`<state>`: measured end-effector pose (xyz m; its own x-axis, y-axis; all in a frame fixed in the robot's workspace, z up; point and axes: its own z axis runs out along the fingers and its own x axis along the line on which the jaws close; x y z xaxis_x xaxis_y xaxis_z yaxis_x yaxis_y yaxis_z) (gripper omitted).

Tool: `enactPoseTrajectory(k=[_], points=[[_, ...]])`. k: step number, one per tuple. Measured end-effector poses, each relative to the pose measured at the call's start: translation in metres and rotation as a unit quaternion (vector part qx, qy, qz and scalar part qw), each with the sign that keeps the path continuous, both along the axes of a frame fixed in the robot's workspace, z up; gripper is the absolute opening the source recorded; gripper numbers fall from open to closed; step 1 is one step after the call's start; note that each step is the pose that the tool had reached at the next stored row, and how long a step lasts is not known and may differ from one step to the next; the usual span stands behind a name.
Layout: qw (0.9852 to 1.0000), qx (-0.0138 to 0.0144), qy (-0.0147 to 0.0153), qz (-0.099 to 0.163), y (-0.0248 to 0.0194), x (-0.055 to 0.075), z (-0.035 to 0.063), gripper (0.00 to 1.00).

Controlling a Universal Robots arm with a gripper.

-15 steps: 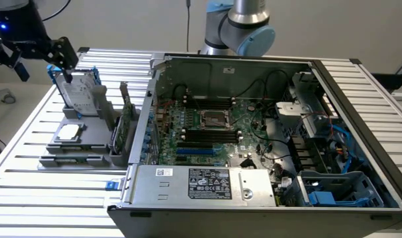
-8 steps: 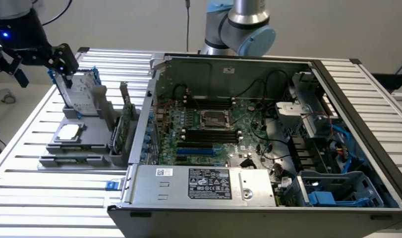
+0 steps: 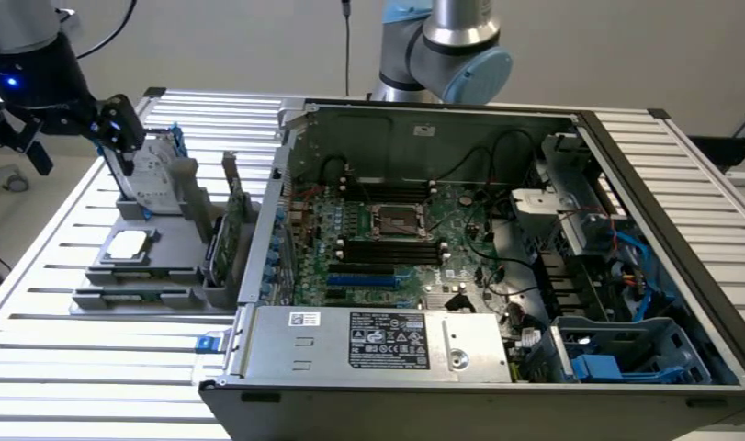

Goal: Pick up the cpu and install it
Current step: 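Pick up the cpu and move it towards the insertion slot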

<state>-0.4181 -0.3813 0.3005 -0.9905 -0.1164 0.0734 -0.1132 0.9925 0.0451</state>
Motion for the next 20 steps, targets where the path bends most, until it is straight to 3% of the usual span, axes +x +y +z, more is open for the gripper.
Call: enactPoseTrajectory(k=[17, 20], points=[[1.0000, -0.0050, 0.0001, 0.001, -0.0040, 0.001, -0.0300, 0.99], [1.0000, -0.0059, 0.0000, 0.001, -0.0068, 0.001, -0.0368, 0.90]])
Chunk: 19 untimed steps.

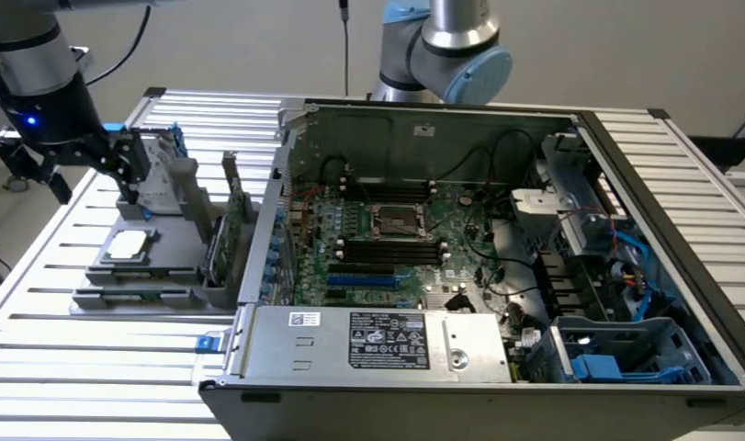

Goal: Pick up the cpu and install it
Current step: 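Pick up the cpu and move it towards the insertion slot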

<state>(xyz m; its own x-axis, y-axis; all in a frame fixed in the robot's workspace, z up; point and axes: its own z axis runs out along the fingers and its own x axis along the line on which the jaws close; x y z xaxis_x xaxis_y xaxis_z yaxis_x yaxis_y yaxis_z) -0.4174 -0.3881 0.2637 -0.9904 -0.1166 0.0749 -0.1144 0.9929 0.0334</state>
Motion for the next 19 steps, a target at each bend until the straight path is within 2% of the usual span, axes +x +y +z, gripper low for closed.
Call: enactPoseTrajectory(k=[1, 2, 6, 7, 8, 9, 15, 19], points=[[1.0000, -0.0002, 0.0000, 0.000, -0.0008, 0.000, -0.0017, 0.90], [1.0000, -0.0004, 0.0001, 0.000, -0.0017, 0.000, -0.0035, 0.84], [1.0000, -0.0005, 0.0000, 0.000, -0.0072, 0.000, -0.0109, 0.82], [1.0000, -0.0005, -0.0001, 0.000, -0.0082, 0.000, -0.0127, 0.75], [1.0000, -0.0004, -0.0001, 0.000, -0.0089, 0.000, -0.0146, 0.75], [1.0000, -0.0005, 0.0000, 0.000, -0.0093, 0.001, -0.0164, 0.68], [1.0000, -0.0006, 0.0000, 0.000, -0.0099, 0.009, -0.0261, 0.68], [1.0000, -0.0025, 0.0000, 0.000, -0.0098, 0.010, -0.0330, 0.68]])
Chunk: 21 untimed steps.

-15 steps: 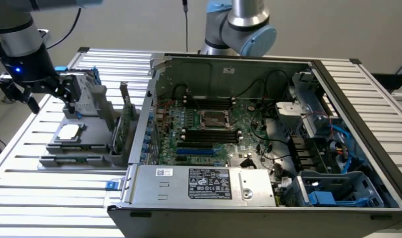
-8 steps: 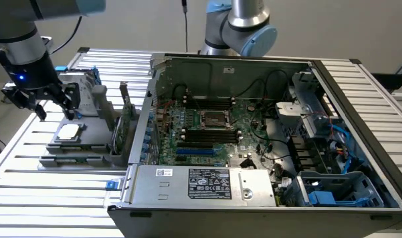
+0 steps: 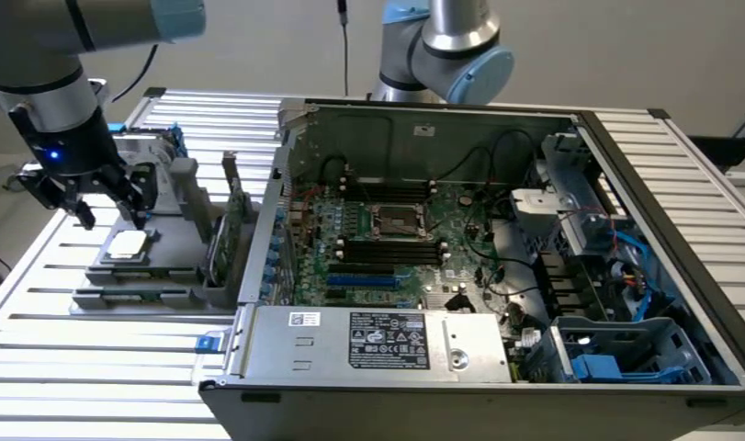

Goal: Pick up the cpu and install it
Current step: 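Pick up the cpu and move it towards the insertion slot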

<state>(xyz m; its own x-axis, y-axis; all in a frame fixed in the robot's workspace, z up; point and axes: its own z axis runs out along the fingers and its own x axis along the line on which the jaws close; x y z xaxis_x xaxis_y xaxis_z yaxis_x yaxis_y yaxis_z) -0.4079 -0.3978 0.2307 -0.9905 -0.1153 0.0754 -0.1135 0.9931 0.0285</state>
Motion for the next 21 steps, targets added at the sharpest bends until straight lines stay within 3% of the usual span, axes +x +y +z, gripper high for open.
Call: enactPoseTrajectory(k=[5, 6, 21], points=[[1.0000, -0.0026, 0.0000, -0.001, 0.0002, 0.000, -0.0091, 0.70], [1.0000, -0.0029, 0.0000, -0.001, 0.0003, 0.000, -0.0109, 0.76], [0.9999, -0.0068, 0.0001, -0.015, 0.0049, -0.001, -0.0296, 0.76]])
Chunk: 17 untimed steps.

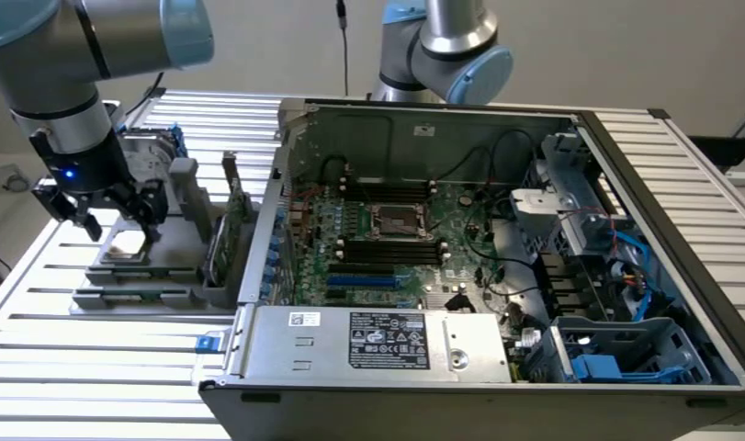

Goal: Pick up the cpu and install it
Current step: 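Pick up the cpu and move it towards the insertion slot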

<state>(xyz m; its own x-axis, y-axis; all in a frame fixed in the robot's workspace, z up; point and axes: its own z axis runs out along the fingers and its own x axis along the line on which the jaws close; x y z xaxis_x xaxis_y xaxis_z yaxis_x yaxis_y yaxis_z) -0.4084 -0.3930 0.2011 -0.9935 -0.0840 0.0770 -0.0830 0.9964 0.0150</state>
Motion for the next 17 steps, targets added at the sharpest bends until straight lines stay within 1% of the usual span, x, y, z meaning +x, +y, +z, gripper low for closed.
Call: enactPoseTrajectory(k=[12, 17], points=[[1.0000, -0.0009, -0.0001, -0.004, 0.0001, -0.002, -0.0078, 0.76], [1.0000, -0.0025, -0.0001, -0.005, 0.0001, -0.002, -0.0117, 0.76]])
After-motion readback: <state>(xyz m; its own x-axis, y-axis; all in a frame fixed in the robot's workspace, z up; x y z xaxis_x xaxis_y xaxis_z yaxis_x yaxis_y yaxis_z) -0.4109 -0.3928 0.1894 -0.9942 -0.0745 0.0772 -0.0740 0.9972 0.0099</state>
